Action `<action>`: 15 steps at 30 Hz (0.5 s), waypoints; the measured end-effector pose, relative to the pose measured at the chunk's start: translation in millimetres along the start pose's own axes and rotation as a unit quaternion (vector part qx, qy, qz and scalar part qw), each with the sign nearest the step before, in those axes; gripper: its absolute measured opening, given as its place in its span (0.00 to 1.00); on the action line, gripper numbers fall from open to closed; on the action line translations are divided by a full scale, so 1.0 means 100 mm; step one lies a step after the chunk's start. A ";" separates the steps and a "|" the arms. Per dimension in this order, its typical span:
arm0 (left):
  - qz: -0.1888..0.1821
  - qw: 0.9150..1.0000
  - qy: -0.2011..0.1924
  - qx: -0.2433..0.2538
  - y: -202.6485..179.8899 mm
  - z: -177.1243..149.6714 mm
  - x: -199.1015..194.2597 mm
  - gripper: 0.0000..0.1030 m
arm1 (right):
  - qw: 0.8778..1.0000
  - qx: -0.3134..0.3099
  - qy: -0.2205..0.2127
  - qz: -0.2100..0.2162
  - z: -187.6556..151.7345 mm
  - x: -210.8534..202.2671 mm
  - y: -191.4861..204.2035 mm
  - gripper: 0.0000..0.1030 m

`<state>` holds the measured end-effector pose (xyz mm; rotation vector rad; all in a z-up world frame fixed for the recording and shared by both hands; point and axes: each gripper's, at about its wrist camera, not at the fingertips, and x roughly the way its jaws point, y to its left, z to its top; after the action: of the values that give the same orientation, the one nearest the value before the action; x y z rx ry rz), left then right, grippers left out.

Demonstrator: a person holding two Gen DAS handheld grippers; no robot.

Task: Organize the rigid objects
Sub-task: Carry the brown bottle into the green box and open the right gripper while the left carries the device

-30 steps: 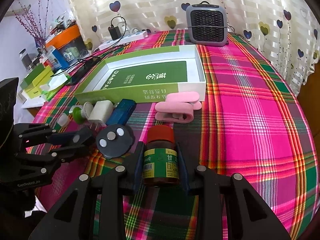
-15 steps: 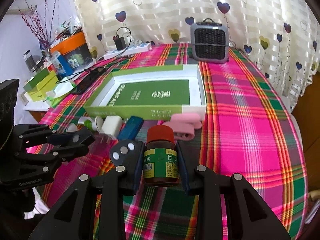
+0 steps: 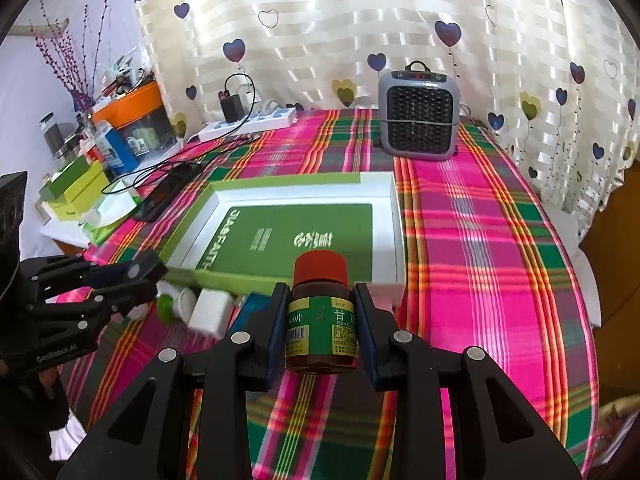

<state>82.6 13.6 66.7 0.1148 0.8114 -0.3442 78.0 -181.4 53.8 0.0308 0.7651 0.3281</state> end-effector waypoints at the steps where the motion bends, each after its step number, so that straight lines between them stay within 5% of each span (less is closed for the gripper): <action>1: 0.001 1.000 -0.001 -0.002 0.02 0.03 0.02 0.25 | 1.000 0.000 0.000 -0.001 0.02 0.01 -0.01 0.32; 15: 0.015 0.999 0.008 -0.029 0.28 0.33 0.42 0.25 | 1.000 0.002 0.016 -0.015 0.40 0.49 -0.17 0.32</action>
<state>141.7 21.2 57.8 0.0759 0.8348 -0.2914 143.0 -178.9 47.1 0.0183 0.7970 0.2989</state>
